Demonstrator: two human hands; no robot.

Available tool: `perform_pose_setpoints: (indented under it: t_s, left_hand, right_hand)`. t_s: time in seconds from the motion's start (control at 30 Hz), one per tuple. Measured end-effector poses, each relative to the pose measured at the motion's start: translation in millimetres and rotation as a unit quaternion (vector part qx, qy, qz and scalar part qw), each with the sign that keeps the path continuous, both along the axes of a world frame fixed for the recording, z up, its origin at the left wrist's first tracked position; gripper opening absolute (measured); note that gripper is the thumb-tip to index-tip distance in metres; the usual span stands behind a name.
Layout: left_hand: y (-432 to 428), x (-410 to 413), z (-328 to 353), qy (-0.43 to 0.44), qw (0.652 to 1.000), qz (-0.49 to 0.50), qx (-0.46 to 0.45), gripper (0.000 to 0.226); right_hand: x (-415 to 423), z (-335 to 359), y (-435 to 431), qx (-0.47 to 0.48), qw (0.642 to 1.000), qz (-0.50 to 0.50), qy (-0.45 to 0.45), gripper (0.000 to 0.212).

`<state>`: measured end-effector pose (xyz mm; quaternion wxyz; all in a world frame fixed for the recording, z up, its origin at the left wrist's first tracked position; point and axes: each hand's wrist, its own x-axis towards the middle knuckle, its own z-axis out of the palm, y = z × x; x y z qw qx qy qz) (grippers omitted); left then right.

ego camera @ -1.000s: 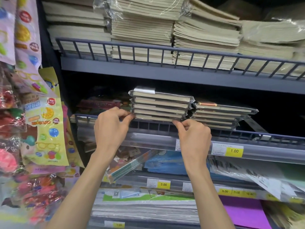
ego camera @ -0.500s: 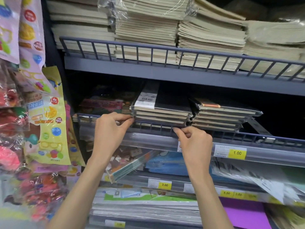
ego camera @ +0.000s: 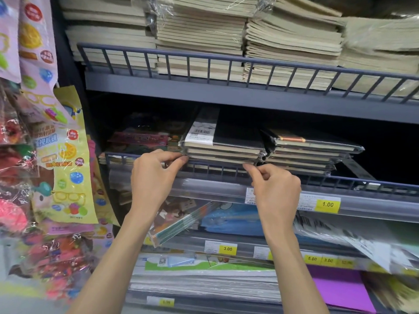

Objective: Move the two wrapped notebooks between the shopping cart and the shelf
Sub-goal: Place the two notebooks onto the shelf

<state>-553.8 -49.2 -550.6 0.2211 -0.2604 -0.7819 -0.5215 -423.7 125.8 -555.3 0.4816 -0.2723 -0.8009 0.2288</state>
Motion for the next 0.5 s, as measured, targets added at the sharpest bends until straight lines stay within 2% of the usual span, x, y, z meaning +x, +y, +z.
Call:
perform_pose_setpoints:
  t_s: [0.13,0.3,0.5]
  left_hand:
    - [5,2,1,0.004,1.000,-0.004,0.015,0.013]
    - [10,0,6,0.001,1.000,0.007,0.002,0.012]
    - [11,2,7,-0.005,1.000,0.021,0.000,0.013]
  right_hand:
    - [-3,6,-1,-0.002,1.000,-0.014,-0.017,0.041]
    - [-4,16,-1,0.014,0.994,-0.064,-0.087,0.044]
    - [-7,15,-1,0.028,0.991,-0.083,-0.098,0.046]
